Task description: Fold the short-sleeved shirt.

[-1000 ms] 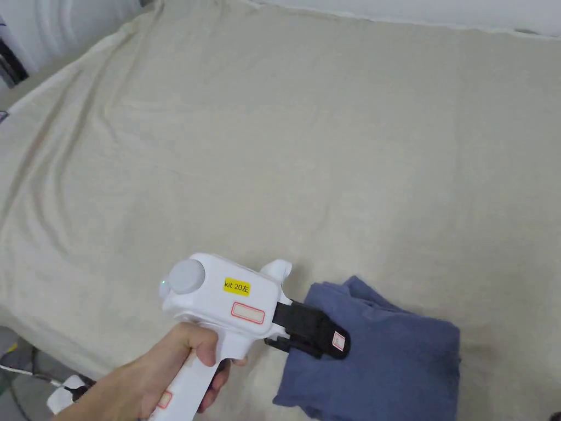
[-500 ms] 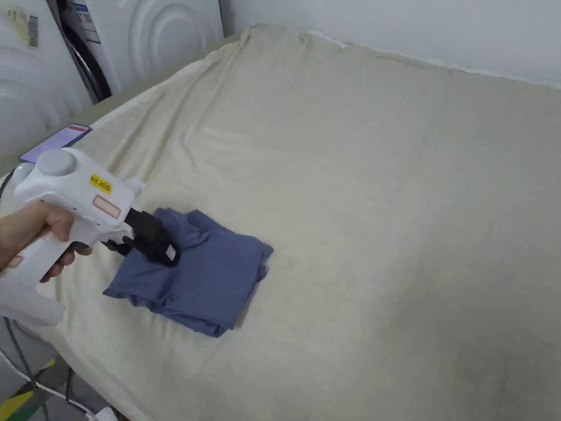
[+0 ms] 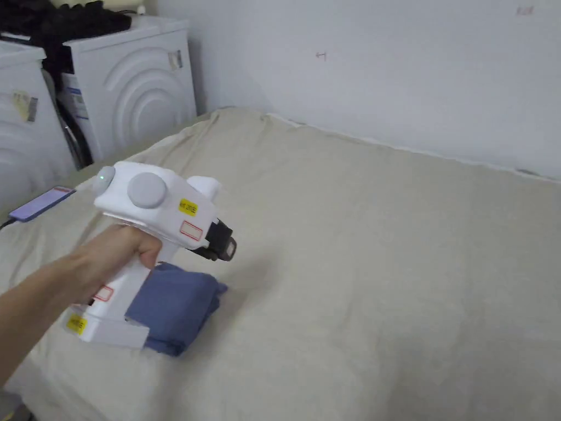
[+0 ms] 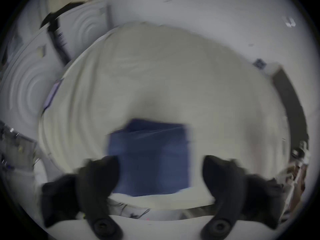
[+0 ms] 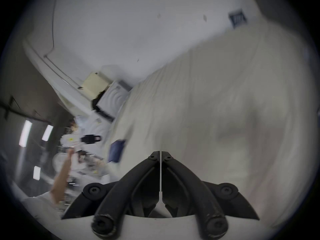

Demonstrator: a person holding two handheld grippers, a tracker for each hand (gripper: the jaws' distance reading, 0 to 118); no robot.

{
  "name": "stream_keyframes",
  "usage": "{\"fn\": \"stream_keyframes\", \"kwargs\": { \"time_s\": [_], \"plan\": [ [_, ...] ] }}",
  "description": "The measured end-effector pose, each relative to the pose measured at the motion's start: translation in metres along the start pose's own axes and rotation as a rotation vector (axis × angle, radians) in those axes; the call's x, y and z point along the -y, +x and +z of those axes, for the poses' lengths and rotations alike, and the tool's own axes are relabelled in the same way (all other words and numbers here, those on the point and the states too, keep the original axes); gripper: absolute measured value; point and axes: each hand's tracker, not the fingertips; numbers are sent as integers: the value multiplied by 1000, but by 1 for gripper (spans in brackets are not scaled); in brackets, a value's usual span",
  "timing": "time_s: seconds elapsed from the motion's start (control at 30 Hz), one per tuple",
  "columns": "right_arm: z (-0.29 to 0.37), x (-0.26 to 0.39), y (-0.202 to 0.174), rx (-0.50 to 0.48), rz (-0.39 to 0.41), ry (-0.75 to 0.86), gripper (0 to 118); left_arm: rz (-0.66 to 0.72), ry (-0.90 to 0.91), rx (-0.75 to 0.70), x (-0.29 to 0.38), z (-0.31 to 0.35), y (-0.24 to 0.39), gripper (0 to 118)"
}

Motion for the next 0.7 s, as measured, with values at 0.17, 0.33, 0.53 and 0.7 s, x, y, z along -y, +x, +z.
{"fn": "stream_keyframes", "kwargs": {
  "time_s": [0.17,0.33,0.53,0.7],
  "plan": [
    [22,-58,-58,367,274,309,0,18,343,88,-43,-47,166,0],
    [28,-106,-99,590,484,459,0,-43,534,49,-64,-5,306,0],
    [64,-139,-105,655,457,655,1,-53,691,-27,-99,38,350,0],
    [84,-148,-101,664,466,661,0,-63,689,-15,-114,56,352,0]
  ]
}}
